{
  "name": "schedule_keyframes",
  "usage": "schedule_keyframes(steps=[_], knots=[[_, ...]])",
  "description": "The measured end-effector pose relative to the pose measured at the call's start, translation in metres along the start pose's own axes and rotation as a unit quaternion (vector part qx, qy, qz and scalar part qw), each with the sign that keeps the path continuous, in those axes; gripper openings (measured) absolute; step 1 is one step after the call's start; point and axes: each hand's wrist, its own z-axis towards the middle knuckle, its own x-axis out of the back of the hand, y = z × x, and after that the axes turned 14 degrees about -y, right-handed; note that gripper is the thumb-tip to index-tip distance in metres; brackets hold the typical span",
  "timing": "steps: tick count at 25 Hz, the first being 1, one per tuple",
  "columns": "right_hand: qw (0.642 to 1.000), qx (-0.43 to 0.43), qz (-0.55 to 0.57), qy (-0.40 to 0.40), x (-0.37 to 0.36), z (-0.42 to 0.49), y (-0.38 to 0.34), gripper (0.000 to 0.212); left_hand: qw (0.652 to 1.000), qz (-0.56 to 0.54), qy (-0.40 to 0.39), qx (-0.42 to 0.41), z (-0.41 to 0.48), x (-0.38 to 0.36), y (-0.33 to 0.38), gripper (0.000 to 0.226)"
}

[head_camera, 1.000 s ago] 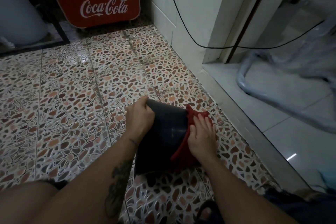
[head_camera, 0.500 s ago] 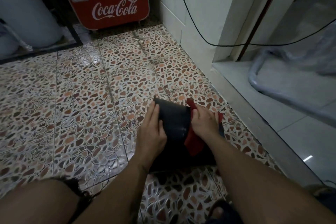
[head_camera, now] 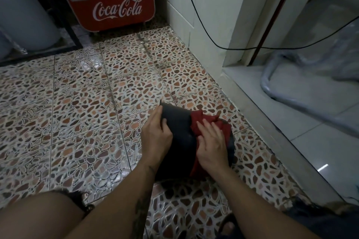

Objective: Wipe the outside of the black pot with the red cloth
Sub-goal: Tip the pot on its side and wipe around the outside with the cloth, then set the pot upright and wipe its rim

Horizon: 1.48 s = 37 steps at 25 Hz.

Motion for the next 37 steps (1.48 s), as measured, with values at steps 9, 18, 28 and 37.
schedule_keyframes(steps=[9, 18, 28, 37], knots=[[0.992, -0.091, 0.082, 0.027, 0.033, 0.014, -0.005, 0.041, 0.998, -0.053, -0.009, 0.027, 0.012, 0.012, 0.032, 0.045], [0.948, -0.116, 0.286, 0.077, 0.067, 0.009, -0.023, 0.034, 0.926, 0.246, -0.12, -0.259, 0.023, 0.02, 0.047, 0.054], [0.97, -0.016, 0.192, 0.148, 0.084, -0.026, -0.035, 0.04, 0.895, 0.289, -0.172, -0.293, -0.019, 0.001, 0.012, 0.044], [0.99, 0.125, 0.004, -0.061, 0.051, -0.001, -0.062, 0.047, 0.934, 0.275, -0.135, -0.185, -0.022, 0.017, -0.014, 0.058]])
